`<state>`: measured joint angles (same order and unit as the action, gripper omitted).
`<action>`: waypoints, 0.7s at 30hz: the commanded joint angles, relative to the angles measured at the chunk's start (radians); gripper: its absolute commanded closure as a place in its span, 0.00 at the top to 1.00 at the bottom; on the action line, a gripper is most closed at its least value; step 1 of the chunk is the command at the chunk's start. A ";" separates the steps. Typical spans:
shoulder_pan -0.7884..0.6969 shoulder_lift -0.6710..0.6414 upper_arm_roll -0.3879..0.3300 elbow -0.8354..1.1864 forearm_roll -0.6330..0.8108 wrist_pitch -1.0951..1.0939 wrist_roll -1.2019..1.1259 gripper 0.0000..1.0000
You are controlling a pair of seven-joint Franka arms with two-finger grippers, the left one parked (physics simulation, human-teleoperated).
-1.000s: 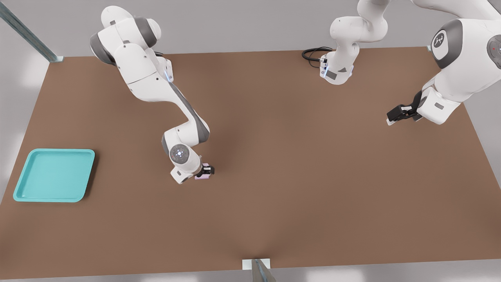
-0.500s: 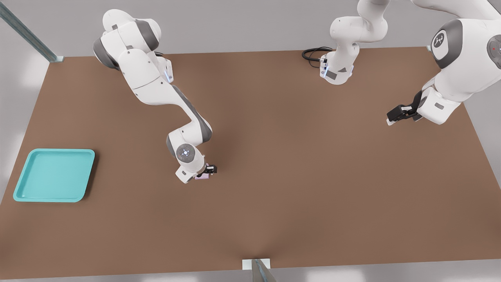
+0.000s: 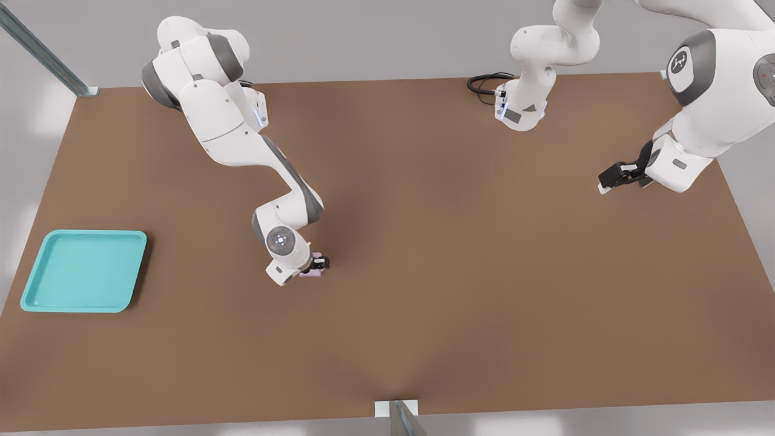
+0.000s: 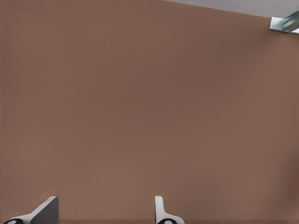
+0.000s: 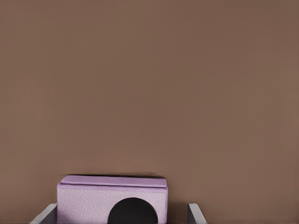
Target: Keep left arm still and place phone on the tray with right arm
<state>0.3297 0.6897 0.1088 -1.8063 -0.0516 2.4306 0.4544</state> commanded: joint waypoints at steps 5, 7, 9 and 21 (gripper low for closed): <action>0.000 -0.012 0.000 -0.001 0.001 -0.007 -0.051 0.79; -0.006 -0.047 0.000 -0.001 0.002 -0.030 -0.051 0.79; -0.038 -0.110 0.000 0.002 0.001 -0.104 -0.066 0.79; -0.541 -0.277 0.000 0.008 0.004 -0.298 -0.741 0.79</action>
<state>-0.1842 0.4117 0.1081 -1.7989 -0.0469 2.1890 0.2133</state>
